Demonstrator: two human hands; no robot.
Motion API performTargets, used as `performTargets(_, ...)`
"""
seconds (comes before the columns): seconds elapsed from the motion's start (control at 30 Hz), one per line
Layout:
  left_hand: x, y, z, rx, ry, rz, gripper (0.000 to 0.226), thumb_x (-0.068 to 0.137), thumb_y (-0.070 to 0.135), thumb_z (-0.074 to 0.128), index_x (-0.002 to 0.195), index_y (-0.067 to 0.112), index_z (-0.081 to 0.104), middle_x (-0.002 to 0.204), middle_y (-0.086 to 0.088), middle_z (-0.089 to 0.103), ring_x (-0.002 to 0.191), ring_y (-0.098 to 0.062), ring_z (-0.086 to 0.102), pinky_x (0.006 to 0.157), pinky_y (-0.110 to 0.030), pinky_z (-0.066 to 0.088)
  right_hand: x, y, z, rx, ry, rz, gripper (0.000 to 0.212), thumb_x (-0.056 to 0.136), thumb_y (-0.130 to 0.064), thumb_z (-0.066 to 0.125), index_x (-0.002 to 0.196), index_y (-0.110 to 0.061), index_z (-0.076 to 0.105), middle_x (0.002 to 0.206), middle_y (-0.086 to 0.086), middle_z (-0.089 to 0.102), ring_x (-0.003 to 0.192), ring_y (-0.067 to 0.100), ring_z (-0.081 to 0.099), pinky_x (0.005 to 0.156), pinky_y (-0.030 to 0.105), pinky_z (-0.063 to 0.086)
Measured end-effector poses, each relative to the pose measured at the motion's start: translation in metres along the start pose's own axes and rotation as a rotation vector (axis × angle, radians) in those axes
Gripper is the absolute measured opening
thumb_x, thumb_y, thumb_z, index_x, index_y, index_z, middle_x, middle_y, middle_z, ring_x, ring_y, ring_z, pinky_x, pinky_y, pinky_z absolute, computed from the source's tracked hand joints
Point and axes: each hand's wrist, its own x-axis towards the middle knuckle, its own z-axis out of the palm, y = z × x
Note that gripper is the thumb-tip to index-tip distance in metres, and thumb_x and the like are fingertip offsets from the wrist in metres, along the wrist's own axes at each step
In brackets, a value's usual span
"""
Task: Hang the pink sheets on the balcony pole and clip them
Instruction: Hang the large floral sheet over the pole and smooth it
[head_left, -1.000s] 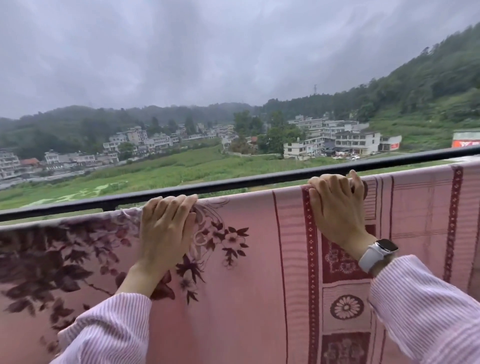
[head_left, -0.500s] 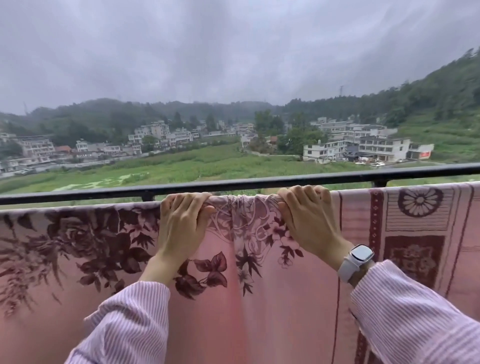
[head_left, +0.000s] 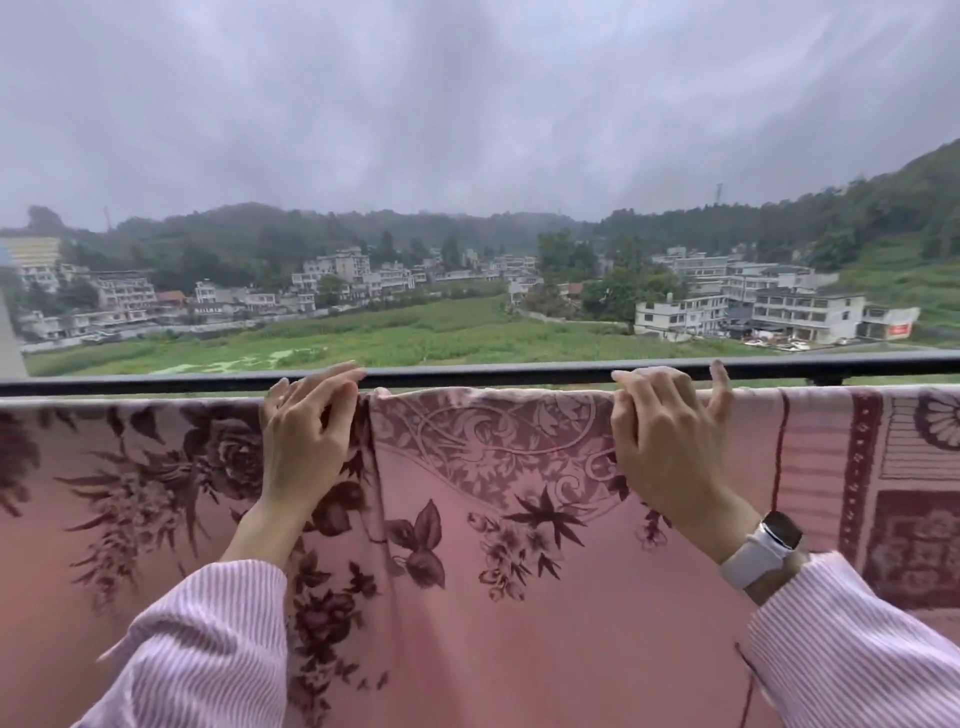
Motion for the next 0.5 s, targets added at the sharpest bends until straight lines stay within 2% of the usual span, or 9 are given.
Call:
performTargets(0.1,0.004,-0.034,-0.021,0.162,-0.065,-0.016,0.037,0.084,0.038,0.043,0.111,0.021,0.063,0.116,0.000,0.064,0.115,-0.018,0.052,0.110,-0.042,0.011,0.000,-0.055,0.012,0.080,0.004,-0.155,0.036,0.087,-0.025,0.035,0.111,-0.012,0.058,0.105,0.002,0.067,0.099,0.019,0.061,0.109,0.059,0.017)
performTargets(0.17,0.009,-0.057,-0.036,0.149,-0.129,0.053,0.032,0.081,0.039,0.050,0.103,0.024,0.067,0.107,0.003,0.068,0.108,-0.018,0.057,0.108,-0.046,0.021,0.002,-0.099,0.024,0.105,-0.014,-0.226,0.038,0.087,-0.025,0.035,0.115,-0.011,0.057,0.108,0.003,0.066,0.102,0.018,0.060,0.109,0.056,0.022)
performTargets(0.27,0.024,-0.074,-0.050,-0.053,-0.157,0.100,0.016,0.076,0.029,0.067,0.090,0.023,0.072,0.089,0.005,0.071,0.089,-0.014,0.063,0.089,-0.047,0.046,0.002,-0.162,0.050,0.102,-0.076,-0.221,0.041,0.088,-0.028,0.033,0.120,-0.012,0.054,0.108,0.002,0.065,0.102,0.019,0.059,0.109,0.047,0.027)
performTargets(0.33,0.030,-0.068,-0.048,-0.125,-0.135,0.089,0.010,0.074,0.019,0.072,0.084,0.017,0.074,0.082,0.001,0.072,0.080,-0.013,0.064,0.082,-0.042,0.051,-0.002,-0.172,0.060,0.061,-0.115,-0.180,0.041,0.090,-0.030,0.032,0.122,-0.013,0.051,0.105,0.002,0.065,0.098,0.022,0.058,0.104,0.040,0.029)
performTargets(0.4,0.034,-0.083,-0.057,-0.088,-0.089,0.100,0.008,0.074,0.018,0.071,0.081,0.014,0.074,0.078,-0.004,0.073,0.075,-0.015,0.064,0.079,-0.039,0.050,-0.006,-0.173,0.066,-0.011,-0.121,-0.157,0.041,0.091,-0.030,0.030,0.124,-0.014,0.048,0.103,0.003,0.063,0.096,0.022,0.056,0.098,0.037,0.030)
performTargets(0.5,0.039,-0.130,-0.088,-0.007,0.033,0.116,0.014,0.074,0.022,0.067,0.080,0.012,0.073,0.076,-0.007,0.073,0.073,-0.020,0.066,0.074,-0.046,0.051,-0.009,-0.170,0.064,-0.068,-0.115,-0.131,0.043,0.092,-0.032,0.027,0.123,-0.011,0.049,0.103,0.005,0.061,0.096,0.024,0.052,0.096,0.036,0.029)
